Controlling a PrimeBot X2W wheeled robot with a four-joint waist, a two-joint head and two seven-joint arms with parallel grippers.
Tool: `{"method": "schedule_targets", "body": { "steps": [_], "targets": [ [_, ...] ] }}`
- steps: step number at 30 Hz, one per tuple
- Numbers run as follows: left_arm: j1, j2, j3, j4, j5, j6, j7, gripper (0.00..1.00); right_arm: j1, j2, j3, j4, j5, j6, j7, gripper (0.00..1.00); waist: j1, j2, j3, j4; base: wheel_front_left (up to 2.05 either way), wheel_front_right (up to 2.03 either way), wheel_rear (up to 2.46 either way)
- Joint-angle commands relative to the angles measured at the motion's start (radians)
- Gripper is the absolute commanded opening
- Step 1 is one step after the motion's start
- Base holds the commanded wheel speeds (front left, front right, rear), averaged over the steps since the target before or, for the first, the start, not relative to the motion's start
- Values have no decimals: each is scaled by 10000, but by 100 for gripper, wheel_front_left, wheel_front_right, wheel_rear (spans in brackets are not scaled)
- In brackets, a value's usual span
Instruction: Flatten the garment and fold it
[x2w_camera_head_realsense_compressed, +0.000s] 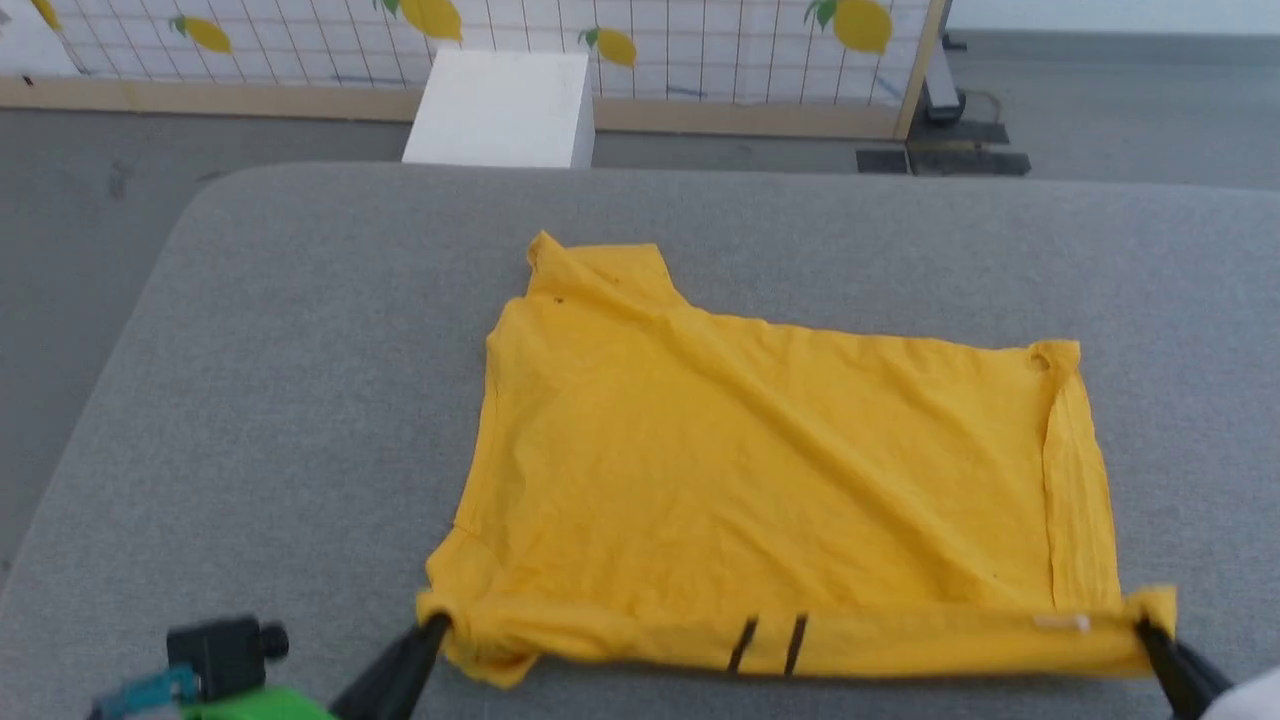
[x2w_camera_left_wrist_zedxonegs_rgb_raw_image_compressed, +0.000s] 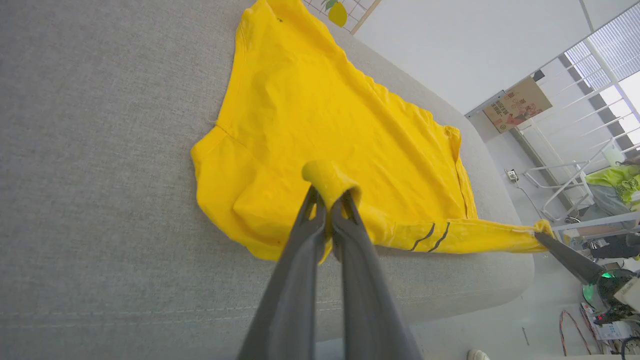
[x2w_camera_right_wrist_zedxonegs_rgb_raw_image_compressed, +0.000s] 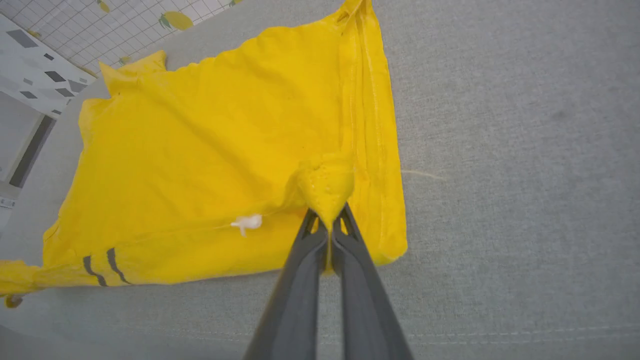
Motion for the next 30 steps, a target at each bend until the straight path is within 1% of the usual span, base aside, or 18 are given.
{"method": "schedule_targets", "body": {
  "steps": [1,6,11,15,20,25,30],
  "targets": [
    [-600,98,57,23,211,-84,126,0,-517,-130,111,49,-136,-13,-151,0,0,-1,532,-93,0,0,0],
    [-2220,89,83,547,611,-304,573,0,-1891,-546,527,485,-372,-13,-355,0,0,-1,1397,-189,0,0,0],
    [-3830,-281,139,1535,714,-679,792,0,-3169,-1000,849,1113,-467,-13,-507,0,0,-1,2189,-197,0,0,0],
    [-4809,-526,144,2512,653,-976,1003,0,-3957,-1292,1042,1667,-522,-13,-604,0,0,-1,2662,-246,0,0,0],
    [-5498,-853,-19,3578,595,-1187,1242,0,-4596,-1503,1367,2438,-576,-13,-550,0,0,-1,3114,-315,0,0,0],
    [-5729,-1183,-335,4519,585,-1350,1446,0,-4947,-1596,1627,3066,-554,-13,-453,0,0,-1,3495,-341,0,0,0],
    [-5941,-1374,-671,5242,732,-1495,1633,0,-5161,-1674,1670,3394,-488,-13,-524,0,0,-1,3784,-289,0,0,0]
  ]
}}
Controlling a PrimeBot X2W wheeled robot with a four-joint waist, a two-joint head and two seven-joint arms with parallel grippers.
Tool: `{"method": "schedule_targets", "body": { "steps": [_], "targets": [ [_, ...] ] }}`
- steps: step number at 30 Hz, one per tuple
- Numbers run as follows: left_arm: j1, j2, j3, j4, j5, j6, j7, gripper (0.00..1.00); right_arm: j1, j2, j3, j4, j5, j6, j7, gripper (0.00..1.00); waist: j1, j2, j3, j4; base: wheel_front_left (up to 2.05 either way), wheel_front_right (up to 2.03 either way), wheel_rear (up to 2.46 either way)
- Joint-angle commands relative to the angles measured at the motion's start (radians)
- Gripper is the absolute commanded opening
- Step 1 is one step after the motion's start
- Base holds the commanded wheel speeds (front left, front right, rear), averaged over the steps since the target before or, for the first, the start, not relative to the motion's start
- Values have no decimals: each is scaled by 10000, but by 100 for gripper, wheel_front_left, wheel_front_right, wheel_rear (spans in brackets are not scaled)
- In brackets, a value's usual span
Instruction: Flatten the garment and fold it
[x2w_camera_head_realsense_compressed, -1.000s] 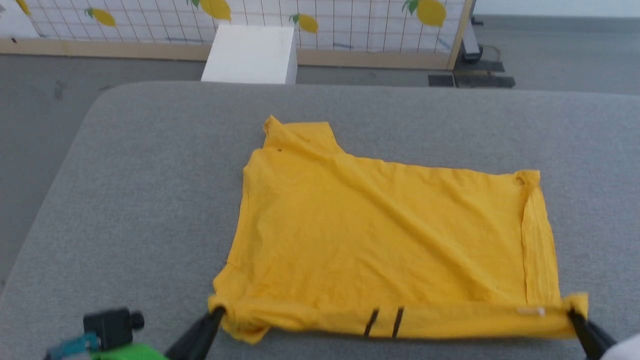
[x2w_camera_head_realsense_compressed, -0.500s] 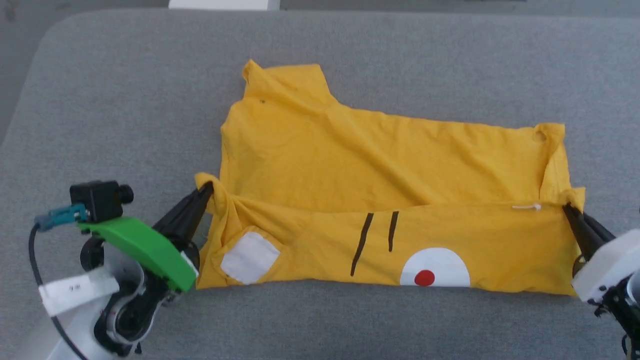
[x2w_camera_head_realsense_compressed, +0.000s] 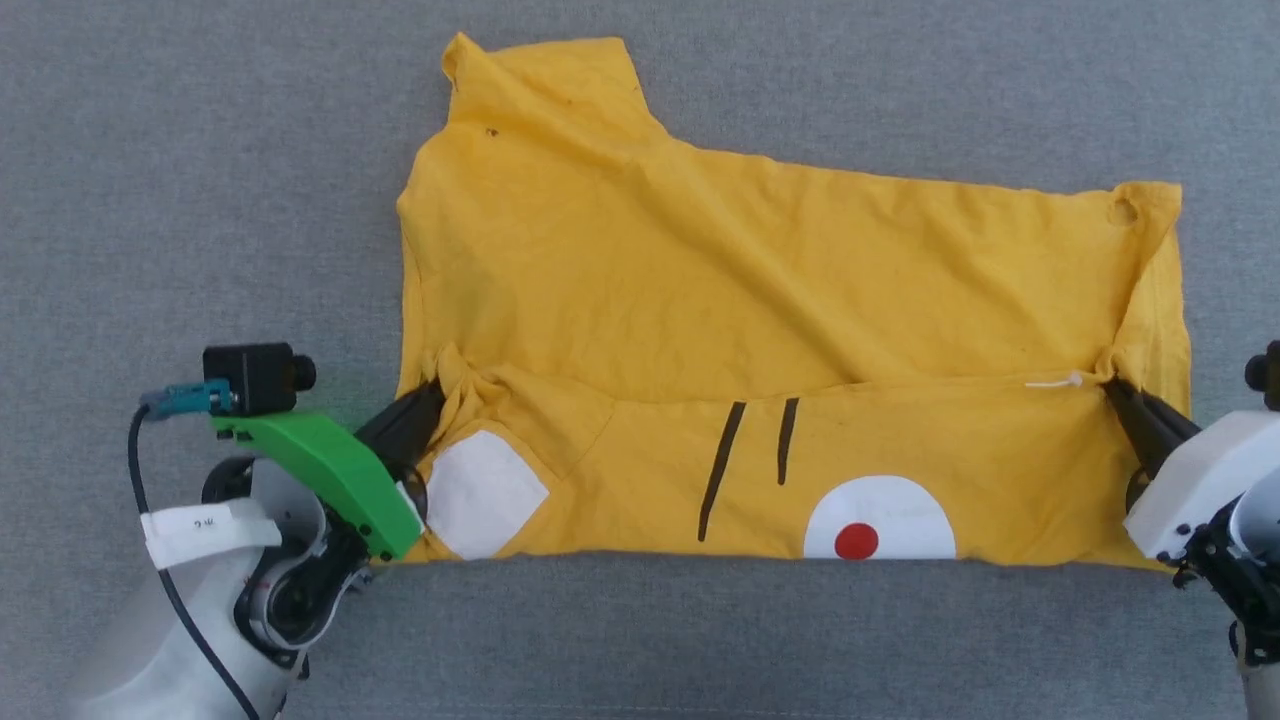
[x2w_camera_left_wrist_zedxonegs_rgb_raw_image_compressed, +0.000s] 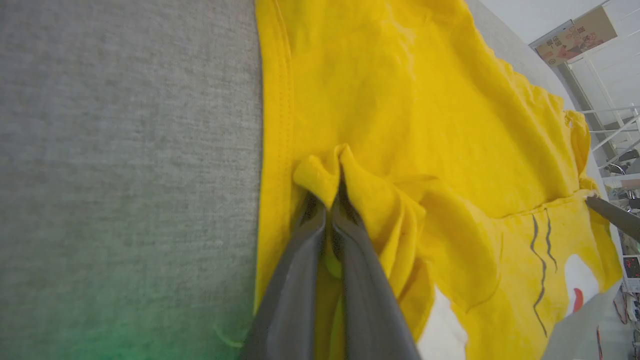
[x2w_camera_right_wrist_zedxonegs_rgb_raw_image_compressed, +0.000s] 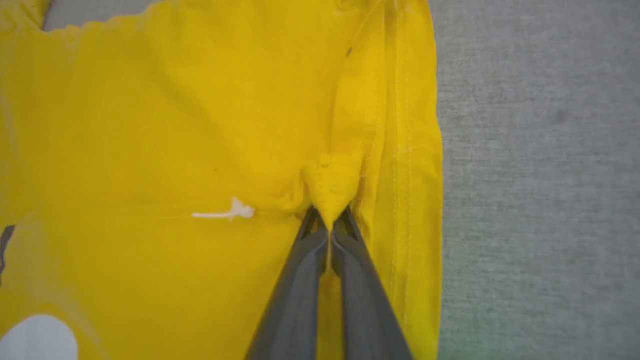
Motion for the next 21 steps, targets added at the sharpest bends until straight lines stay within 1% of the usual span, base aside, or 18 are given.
{"method": "schedule_targets", "body": {
  "steps": [1,7,8,9,10,11,12,13,18,21],
  "targets": [
    [-139,-140,-110,256,20,-28,114,0,-92,-20,37,197,14,-19,-13,0,0,0,165,35,0,0,0],
    [-327,-318,-131,763,-10,-90,60,0,-174,-9,-4,439,78,-19,-93,0,0,0,143,92,0,0,0],
    [-330,-347,-104,819,-40,-84,29,0,-184,24,-21,463,99,-19,-106,38,0,0,98,97,0,0,0],
    [-328,-382,-58,869,-77,-80,-37,0,-188,71,-38,489,140,-19,-110,100,0,0,31,101,0,0,0],
    [-313,-414,-12,894,-119,-83,-106,22,-187,94,-44,507,170,-19,-115,100,0,0,-45,104,0,0,0],
    [-287,-438,30,885,-162,-99,-173,39,-174,101,-46,521,180,-19,-108,100,0,0,-125,109,0,0,0],
    [-234,-462,100,851,-234,-104,-256,89,-144,107,-43,514,200,-19,-93,100,0,0,-228,118,0,0,0],
    [-179,-471,146,812,-284,-113,-319,100,-106,110,-38,491,228,-19,-77,100,0,0,-325,129,0,0,0],
    [390,-421,447,359,-596,-203,-771,100,285,99,-135,96,440,-19,-37,100,0,0,-957,165,0,0,0],
    [853,-315,688,-102,-588,-155,-1296,100,642,172,-375,-282,470,-19,-43,100,0,0,-1366,174,0,0,0]
  ]
}}
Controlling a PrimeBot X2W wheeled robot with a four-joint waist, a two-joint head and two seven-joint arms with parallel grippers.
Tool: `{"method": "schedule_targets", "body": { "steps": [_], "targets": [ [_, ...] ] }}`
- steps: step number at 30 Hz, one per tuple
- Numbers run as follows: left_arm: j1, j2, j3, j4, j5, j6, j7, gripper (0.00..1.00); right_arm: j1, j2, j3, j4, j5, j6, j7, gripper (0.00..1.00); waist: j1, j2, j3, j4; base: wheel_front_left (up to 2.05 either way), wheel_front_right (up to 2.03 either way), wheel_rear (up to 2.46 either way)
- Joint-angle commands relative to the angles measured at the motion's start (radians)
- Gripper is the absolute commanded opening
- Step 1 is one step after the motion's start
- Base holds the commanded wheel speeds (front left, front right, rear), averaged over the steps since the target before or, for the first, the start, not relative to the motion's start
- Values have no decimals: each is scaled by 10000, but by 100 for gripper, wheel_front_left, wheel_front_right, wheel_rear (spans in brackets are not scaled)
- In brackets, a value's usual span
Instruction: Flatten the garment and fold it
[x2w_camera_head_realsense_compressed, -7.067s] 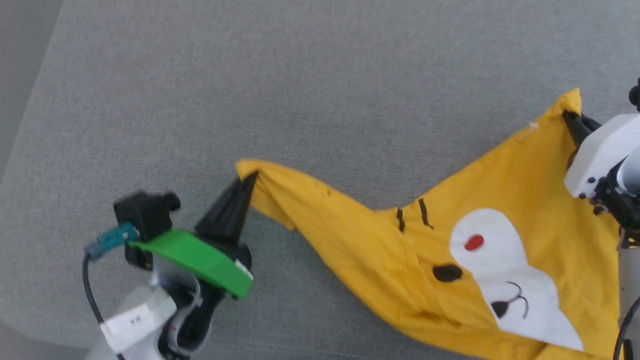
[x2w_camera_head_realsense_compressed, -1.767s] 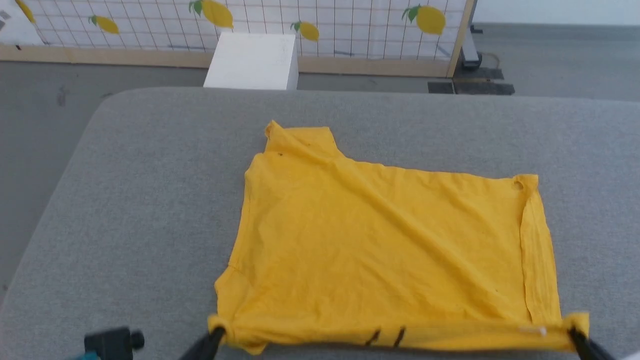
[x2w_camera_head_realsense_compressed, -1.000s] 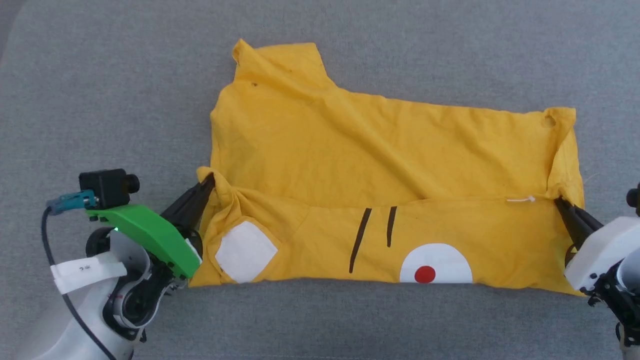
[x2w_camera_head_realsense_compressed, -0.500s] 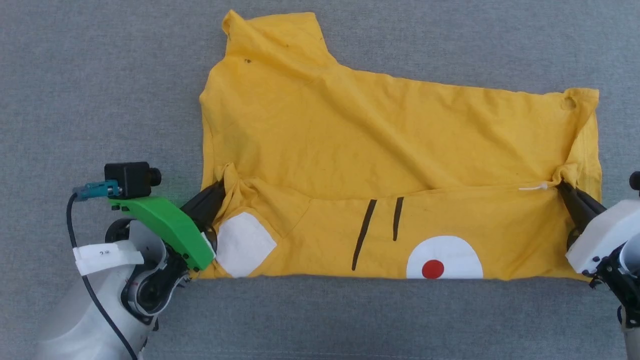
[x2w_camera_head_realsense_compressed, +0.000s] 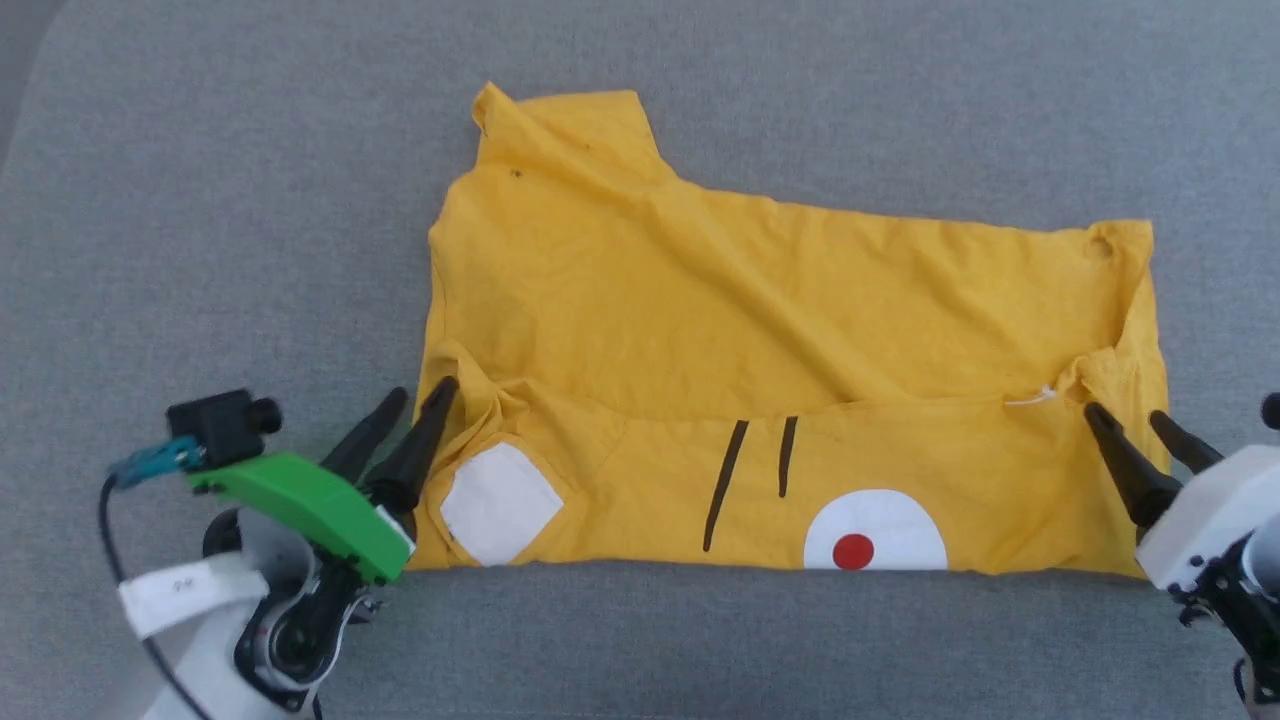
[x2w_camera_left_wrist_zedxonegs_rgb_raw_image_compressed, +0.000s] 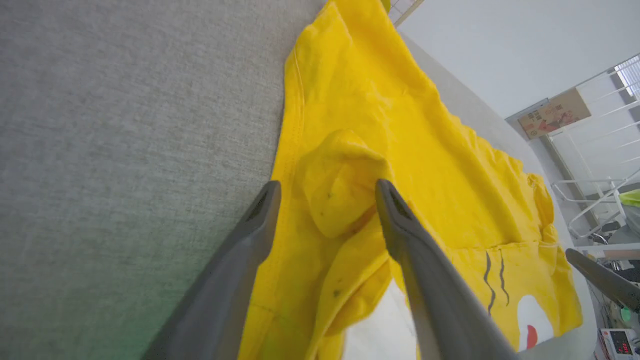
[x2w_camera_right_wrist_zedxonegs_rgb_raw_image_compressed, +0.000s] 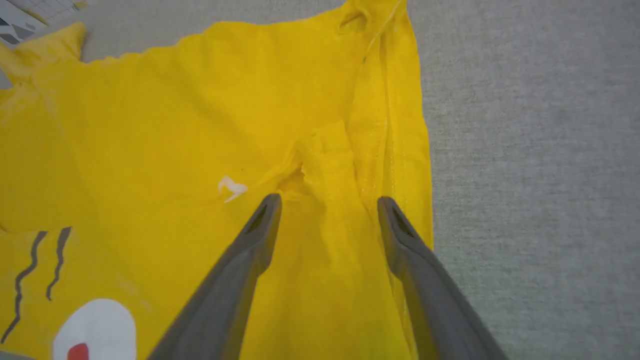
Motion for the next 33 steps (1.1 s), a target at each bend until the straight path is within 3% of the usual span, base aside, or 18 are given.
{"method": "schedule_targets", "body": {
  "steps": [1,4,8,12,14,19,24,33],
  "targets": [
    [298,103,182,-260,69,93,-400,100,240,106,-199,-253,24,-15,-58,100,-1,-1,-580,34,0,0,0],
    [844,205,473,-842,504,480,-1343,100,626,311,-632,-742,-199,-15,-383,100,-1,-1,-921,62,0,0,0],
    [1662,169,1087,-1632,1543,1337,-2330,100,1152,932,-1302,-1505,-979,-15,-1279,100,-1,-1,-1285,103,0,0,0],
    [2482,-304,2193,-2617,3765,2281,-2460,100,1809,1622,-1717,-2057,-1861,-15,-2115,100,-1,-1,-1548,182,0,0,0],
    [3021,-918,2789,-3127,4764,2501,-2463,100,2121,1866,-1823,-2254,-2309,-15,-2613,100,-1,-1,-1671,210,0,0,0],
    [4470,-1887,3122,-3319,6705,2185,-2466,100,2893,2128,-1657,-2229,-3074,-15,-3643,100,-1,-1,-2043,181,0,0,0],
    [5434,-2970,3704,-3197,7376,1751,-2467,100,3410,2150,-1615,-1822,-3414,-15,-4750,100,-1,-1,-2407,93,0,0,0],
    [6015,-3681,4247,-2528,8207,867,-2468,100,3562,2153,-1386,-1212,-3466,-15,-5400,100,-1,-1,-2731,-72,0,0,0]
  ]
}}
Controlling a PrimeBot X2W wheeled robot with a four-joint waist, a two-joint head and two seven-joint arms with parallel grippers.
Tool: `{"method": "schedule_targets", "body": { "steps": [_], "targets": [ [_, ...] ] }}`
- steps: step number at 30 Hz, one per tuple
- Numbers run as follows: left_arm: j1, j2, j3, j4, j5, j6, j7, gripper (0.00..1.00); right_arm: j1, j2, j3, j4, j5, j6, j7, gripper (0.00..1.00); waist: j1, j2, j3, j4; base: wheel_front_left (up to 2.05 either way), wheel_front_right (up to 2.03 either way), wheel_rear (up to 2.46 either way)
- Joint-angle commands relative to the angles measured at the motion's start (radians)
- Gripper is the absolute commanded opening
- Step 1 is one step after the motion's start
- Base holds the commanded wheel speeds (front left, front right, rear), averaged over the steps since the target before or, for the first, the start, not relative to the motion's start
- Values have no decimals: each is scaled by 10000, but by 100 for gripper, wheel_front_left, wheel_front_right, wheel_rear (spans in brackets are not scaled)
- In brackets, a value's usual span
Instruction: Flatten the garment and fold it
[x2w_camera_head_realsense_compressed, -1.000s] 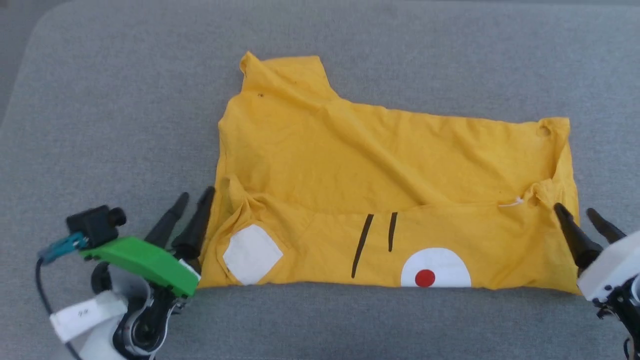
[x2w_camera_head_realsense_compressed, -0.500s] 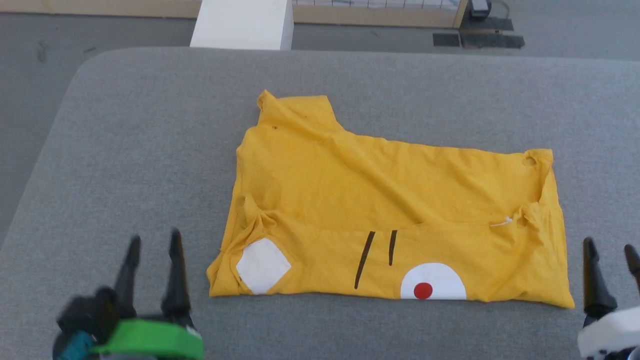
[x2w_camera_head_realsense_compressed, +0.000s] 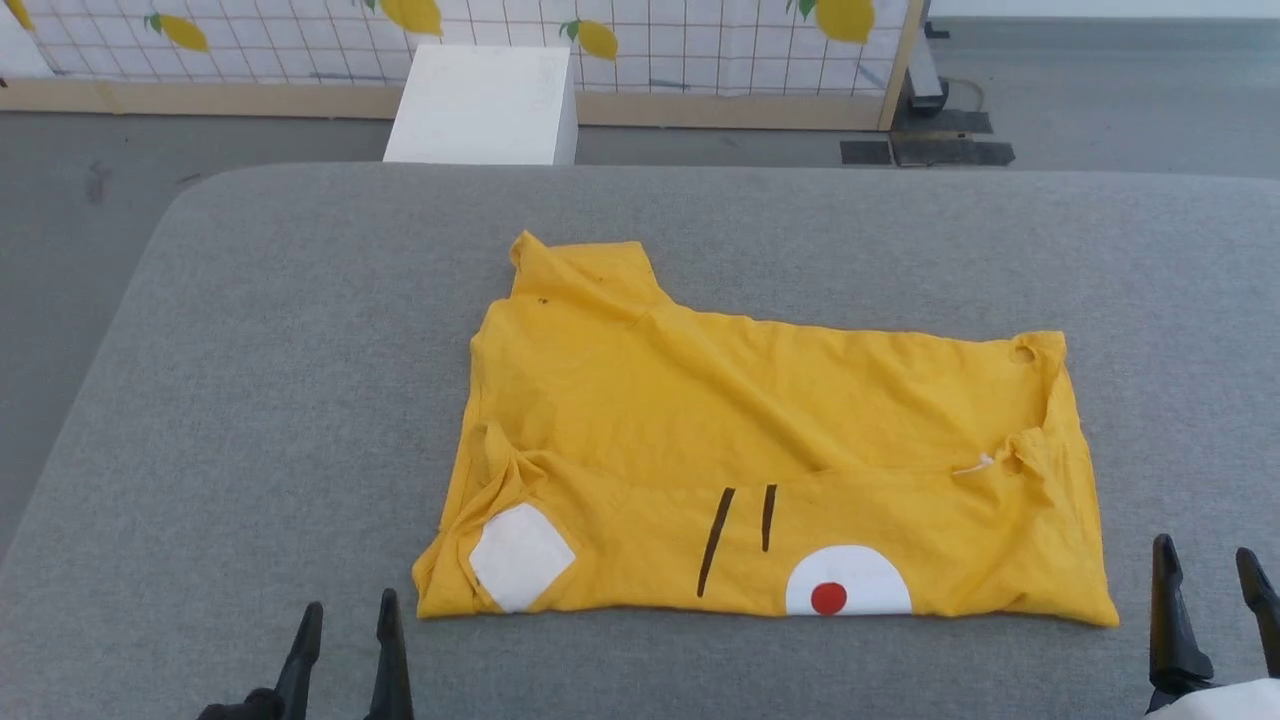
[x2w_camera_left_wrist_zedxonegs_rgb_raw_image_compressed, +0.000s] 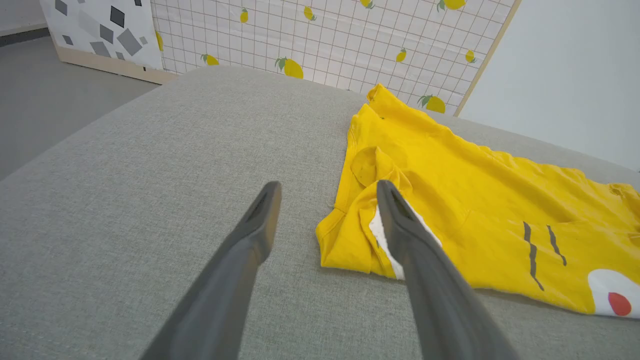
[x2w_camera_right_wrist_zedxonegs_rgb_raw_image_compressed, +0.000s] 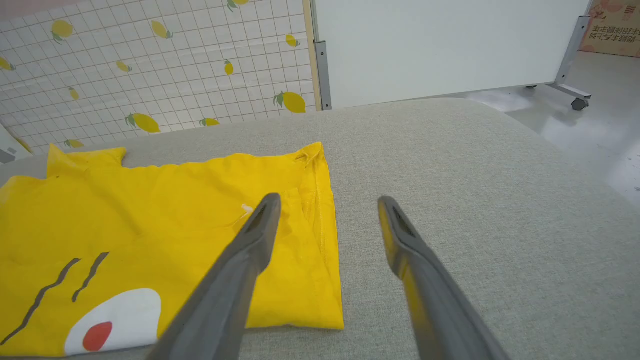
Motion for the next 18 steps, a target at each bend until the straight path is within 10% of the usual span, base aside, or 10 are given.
{"method": "schedule_targets", "body": {
  "steps": [1,18],
  "targets": [
    [87,-59,32,133,122,-107,-35,100,87,3,43,38,-54,-15,-59,100,0,-1,-59,-45,0,0,0],
    [-1969,1070,-525,1772,-188,-616,4117,100,-150,4,490,295,94,-15,145,100,0,-1,530,-370,0,0,0]
  ]
}}
